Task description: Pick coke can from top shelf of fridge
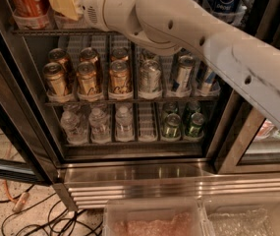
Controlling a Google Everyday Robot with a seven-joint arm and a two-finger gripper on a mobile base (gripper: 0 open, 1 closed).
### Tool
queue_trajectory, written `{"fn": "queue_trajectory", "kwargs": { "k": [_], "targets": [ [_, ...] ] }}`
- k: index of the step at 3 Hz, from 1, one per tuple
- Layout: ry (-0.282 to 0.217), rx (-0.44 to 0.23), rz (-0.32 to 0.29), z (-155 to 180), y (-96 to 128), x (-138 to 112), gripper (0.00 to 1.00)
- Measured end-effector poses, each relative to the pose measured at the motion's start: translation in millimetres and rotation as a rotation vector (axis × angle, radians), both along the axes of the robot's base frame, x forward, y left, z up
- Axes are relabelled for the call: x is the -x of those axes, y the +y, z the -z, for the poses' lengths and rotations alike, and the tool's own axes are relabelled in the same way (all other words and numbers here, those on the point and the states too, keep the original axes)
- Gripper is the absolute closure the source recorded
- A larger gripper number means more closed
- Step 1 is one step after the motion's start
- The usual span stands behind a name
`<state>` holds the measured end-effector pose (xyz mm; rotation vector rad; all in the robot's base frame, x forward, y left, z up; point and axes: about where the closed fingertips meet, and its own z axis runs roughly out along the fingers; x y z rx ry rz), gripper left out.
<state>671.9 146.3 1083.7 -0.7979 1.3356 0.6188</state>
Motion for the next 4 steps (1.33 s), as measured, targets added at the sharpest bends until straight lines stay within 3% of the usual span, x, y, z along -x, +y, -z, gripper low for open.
{"fn": "queue_trajectory", "kwargs": {
  "k": [4],
  "targets": [
    [-0.056, 0.007, 0.015, -17, -8, 5, 1.00]
  ]
}}
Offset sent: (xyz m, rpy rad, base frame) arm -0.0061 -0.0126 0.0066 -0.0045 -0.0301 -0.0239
